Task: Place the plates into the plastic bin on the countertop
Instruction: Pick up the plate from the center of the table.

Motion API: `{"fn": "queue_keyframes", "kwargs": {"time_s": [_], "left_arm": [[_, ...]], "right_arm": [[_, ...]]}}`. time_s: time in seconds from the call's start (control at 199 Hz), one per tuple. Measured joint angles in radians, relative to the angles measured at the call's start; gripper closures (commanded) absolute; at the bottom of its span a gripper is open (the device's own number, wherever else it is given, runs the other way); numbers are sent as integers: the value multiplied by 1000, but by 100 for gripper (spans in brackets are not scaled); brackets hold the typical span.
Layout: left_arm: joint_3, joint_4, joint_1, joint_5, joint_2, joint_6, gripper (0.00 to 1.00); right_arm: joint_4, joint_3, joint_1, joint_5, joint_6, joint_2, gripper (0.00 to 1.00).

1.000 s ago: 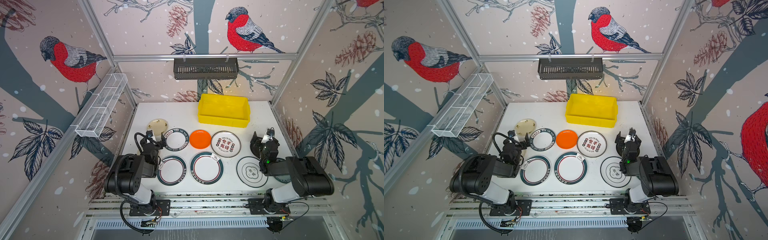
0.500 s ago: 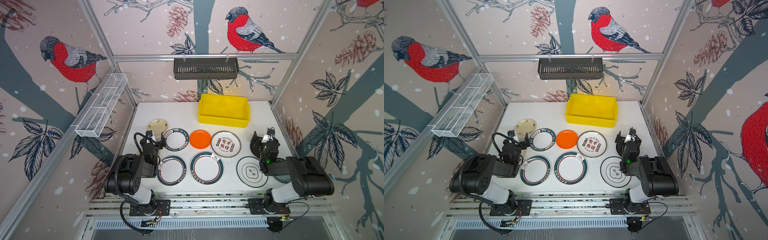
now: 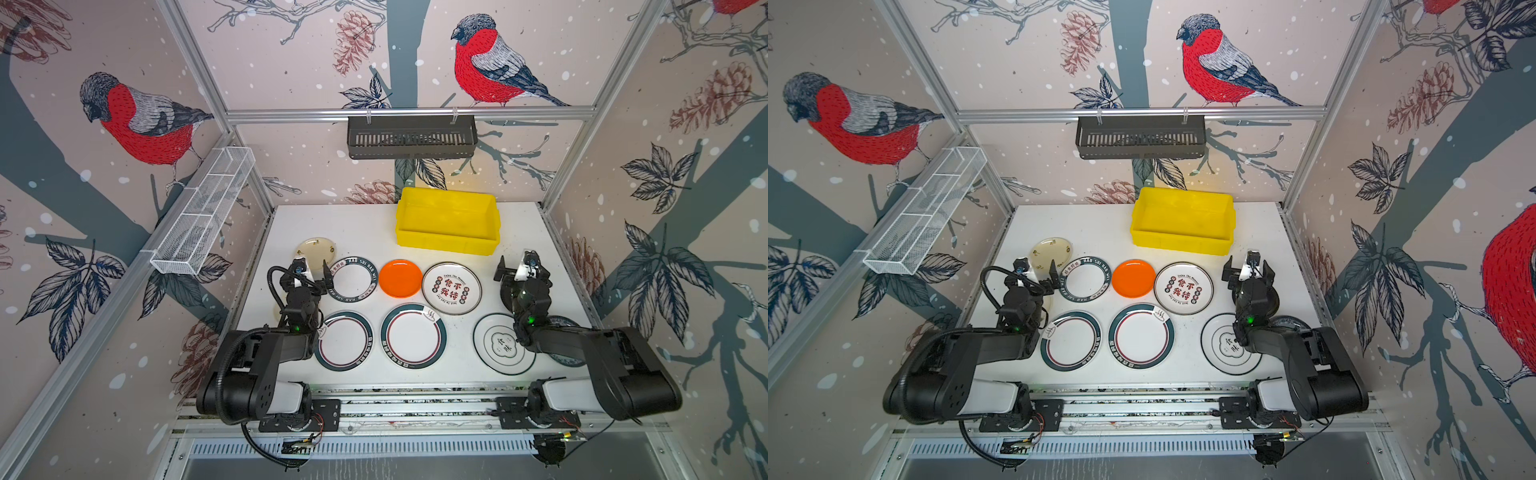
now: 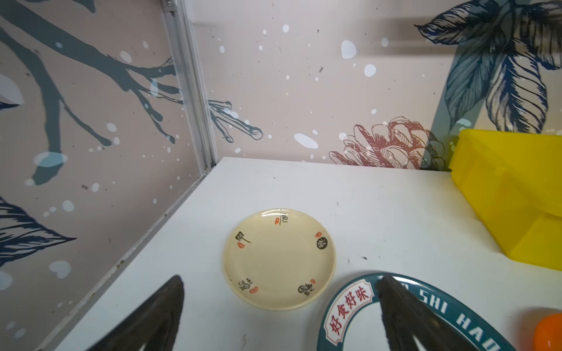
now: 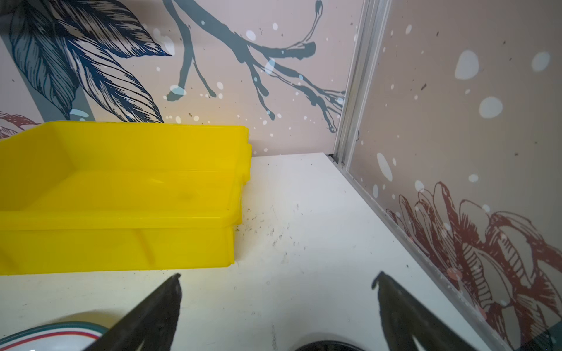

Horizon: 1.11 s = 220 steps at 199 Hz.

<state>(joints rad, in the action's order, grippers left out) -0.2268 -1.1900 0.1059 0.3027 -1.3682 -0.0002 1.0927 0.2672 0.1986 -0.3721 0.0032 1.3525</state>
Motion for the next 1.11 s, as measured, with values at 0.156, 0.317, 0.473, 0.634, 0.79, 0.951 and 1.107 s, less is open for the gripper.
{"fn": "queue_keyframes", "kwargs": {"time_s": [0.156, 0.317, 0.473, 0.634, 0.79, 0.951, 1.107], "left_arm": [[-33, 150, 29, 123, 128, -39, 2], [-113, 325, 98, 214, 238, -82, 2], [-232, 536, 195, 246, 248, -156, 2], [-312, 719, 298, 235, 229, -216, 2], [-375, 830, 376, 177, 199, -261, 2], [-398, 864, 430, 35, 153, -262, 2], [-397, 830, 440, -147, 119, -263, 5]], "right_arm": [[-145, 53, 37, -32, 10, -129, 0], [-360, 175, 62, 44, 107, -227, 0], [-592, 285, 75, 212, 219, -287, 0], [-782, 350, 76, 406, 319, -303, 0], [-982, 418, 70, 511, 390, -253, 1], [-1100, 408, 14, 634, 446, -208, 7], [-1118, 349, -23, 778, 497, -168, 1]]}}
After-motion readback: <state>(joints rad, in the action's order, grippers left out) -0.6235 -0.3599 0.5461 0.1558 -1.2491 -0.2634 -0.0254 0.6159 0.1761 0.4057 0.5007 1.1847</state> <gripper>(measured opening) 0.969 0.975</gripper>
